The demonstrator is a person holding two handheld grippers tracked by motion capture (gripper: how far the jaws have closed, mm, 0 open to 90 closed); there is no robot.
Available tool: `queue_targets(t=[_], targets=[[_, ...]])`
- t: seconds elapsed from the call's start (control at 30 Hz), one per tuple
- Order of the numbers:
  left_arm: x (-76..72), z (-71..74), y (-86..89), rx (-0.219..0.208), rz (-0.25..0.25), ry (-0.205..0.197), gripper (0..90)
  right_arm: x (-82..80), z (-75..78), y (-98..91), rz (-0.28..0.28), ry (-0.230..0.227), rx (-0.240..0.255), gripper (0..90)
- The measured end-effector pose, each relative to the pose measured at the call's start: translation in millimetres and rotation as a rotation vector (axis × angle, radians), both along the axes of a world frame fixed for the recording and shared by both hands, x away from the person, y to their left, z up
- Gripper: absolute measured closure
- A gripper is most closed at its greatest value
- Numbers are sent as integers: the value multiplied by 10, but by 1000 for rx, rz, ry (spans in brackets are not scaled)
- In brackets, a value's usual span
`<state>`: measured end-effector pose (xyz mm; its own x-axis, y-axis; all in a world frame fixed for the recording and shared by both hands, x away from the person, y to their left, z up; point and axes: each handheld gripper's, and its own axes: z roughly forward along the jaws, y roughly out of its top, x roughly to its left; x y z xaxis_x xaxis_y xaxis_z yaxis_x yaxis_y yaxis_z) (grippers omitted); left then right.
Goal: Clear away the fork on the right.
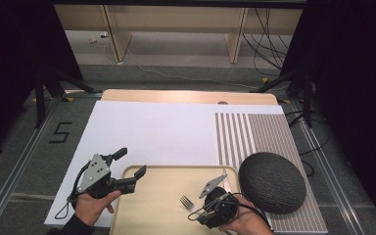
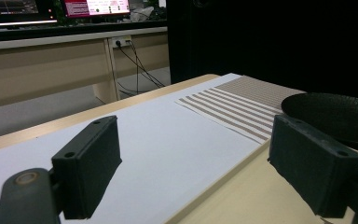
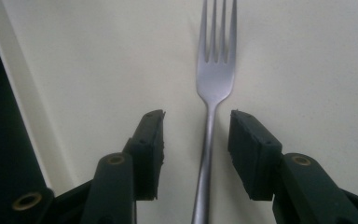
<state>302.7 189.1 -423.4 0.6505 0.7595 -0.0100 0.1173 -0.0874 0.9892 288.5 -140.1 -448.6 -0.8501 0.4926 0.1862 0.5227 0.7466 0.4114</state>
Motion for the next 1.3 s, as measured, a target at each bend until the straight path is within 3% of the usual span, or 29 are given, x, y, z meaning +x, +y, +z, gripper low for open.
queue_targets(t=[0.27, 0.37, 0.5, 0.93, 1.3], targets=[[2, -3, -4, 2, 0, 2, 162, -25, -24, 69, 44, -22, -8, 677], [1, -2, -3, 2, 0, 2, 162, -38, -23, 90, 60, -45, -18, 779], [1, -2, -2, 2, 0, 1, 162, -55, -41, 116, 82, -48, -44, 837], [0, -1, -1, 1, 0, 0, 163, -89, -91, 174, 117, -98, -132, 880], [-2, 0, -1, 1, 0, 0, 162, -55, -86, 129, 66, -111, -182, 900]])
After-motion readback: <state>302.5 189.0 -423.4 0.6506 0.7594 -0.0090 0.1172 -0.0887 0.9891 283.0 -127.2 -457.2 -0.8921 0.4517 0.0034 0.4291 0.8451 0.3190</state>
